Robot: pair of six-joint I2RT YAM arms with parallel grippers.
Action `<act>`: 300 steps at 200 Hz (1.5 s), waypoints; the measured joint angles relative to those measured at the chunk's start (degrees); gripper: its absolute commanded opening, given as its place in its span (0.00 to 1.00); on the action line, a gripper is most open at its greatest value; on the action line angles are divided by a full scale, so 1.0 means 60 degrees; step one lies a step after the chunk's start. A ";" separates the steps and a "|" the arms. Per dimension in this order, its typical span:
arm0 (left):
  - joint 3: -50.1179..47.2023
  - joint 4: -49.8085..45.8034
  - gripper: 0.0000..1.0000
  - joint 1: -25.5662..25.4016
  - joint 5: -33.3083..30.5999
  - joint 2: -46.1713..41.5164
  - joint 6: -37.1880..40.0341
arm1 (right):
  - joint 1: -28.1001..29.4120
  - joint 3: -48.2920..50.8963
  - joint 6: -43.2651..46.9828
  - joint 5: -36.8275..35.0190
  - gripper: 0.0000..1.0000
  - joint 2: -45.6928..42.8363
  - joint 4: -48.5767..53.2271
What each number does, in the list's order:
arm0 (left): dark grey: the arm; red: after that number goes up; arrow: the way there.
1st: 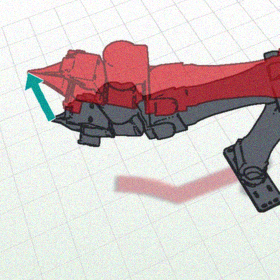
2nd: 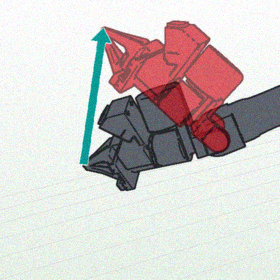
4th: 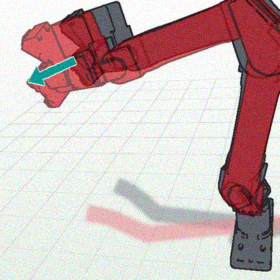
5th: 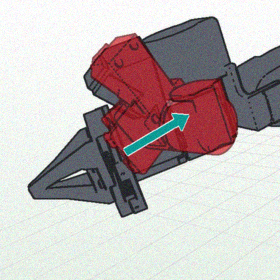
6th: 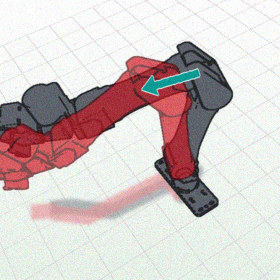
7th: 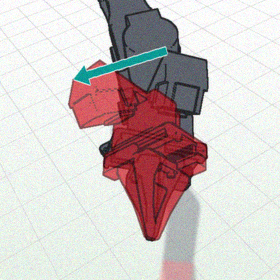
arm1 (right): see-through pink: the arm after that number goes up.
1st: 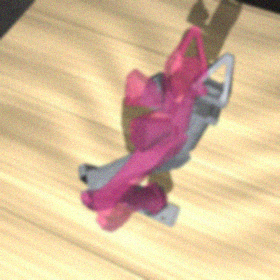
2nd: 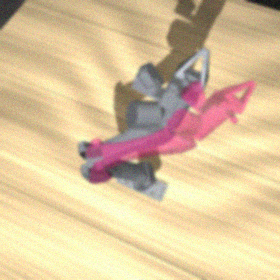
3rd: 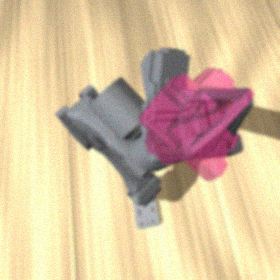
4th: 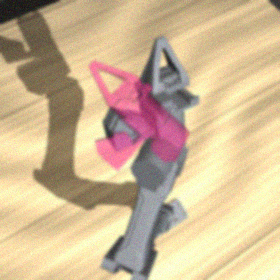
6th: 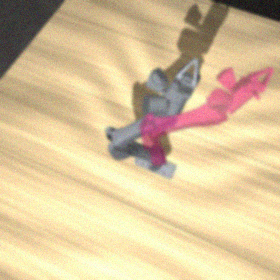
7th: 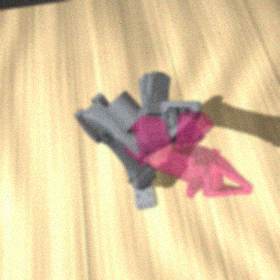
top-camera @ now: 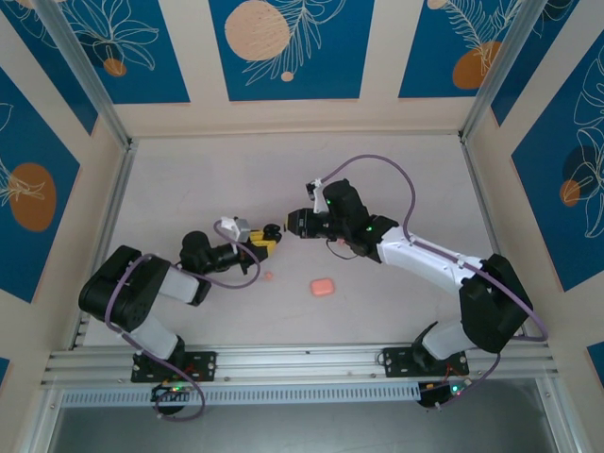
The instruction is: Insert the wireless bluetooth earbuds into the charging case
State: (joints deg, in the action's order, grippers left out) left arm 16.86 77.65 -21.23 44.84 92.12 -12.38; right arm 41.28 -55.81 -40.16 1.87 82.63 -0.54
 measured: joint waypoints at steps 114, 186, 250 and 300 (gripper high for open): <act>0.0058 -0.0004 0.04 -0.0004 0.0025 -0.0007 -0.0142 | 0.0721 0.0000 0.0047 -0.0248 0.20 0.0149 -0.1188; 0.0073 0.0004 0.04 -0.0004 0.0025 -0.0102 -0.0208 | 0.0820 0.0098 0.0007 -0.0747 0.20 0.0514 -0.1421; 0.0076 0.0007 0.04 -0.0007 0.0022 -0.0131 -0.0215 | 0.0962 0.0328 -0.0004 -0.1016 0.20 0.0514 -0.1483; 0.0076 -0.0022 0.04 -0.0007 0.0018 -0.0157 -0.0284 | 0.1067 0.0419 0.0073 -0.1217 0.20 0.0495 -0.1563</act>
State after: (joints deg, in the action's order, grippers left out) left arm 17.32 77.52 -21.28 44.95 91.18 -14.09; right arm 47.68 -53.30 -39.72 -5.43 85.60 -9.91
